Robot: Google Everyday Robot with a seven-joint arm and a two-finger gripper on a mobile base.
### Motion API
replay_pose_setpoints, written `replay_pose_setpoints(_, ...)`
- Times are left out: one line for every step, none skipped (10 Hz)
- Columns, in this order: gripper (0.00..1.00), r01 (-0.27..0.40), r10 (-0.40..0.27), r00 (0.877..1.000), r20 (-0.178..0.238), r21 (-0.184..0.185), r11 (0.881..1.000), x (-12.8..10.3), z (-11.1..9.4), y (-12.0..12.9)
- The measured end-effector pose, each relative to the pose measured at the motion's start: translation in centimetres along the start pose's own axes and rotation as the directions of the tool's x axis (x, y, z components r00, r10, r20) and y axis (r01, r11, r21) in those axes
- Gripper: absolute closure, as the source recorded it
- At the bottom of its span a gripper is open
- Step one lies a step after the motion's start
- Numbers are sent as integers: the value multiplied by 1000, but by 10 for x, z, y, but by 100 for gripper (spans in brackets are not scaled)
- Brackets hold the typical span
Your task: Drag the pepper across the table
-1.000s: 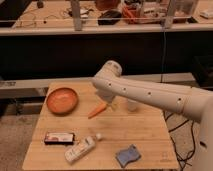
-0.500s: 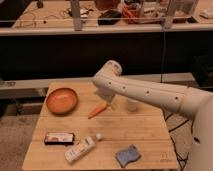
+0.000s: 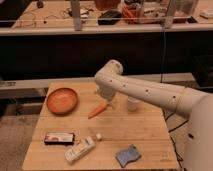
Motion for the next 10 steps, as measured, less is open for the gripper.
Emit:
replay_pose_setpoints(20, 4, -4, 1000, 10, -1, 1000, 0, 3, -1)
replay_pose_setpoints(20, 12, -11, 1000, 24, -6, 1000, -1, 9, -2)
replay_pose_setpoints(20, 18, -18, 999, 36, -8, 1000, -2, 13, -3)
replay_pose_setpoints(20, 27, -26, 999, 45, -13, 1000, -2, 20, -3)
replay_pose_setpoints(20, 33, -32, 998, 55, -17, 999, -2, 26, -4)
replay_pose_setpoints(20, 39, -38, 998, 60, -23, 999, -2, 29, -3)
replay_pose_setpoints(20, 43, -42, 997, 66, -24, 999, -2, 31, -4)
replay_pose_setpoints(20, 46, -44, 996, 73, -30, 998, -2, 34, -3)
replay_pose_setpoints(20, 53, -50, 995, 84, -35, 998, -3, 41, -4)
replay_pose_setpoints(20, 59, -56, 994, 90, -36, 998, -5, 44, -7)
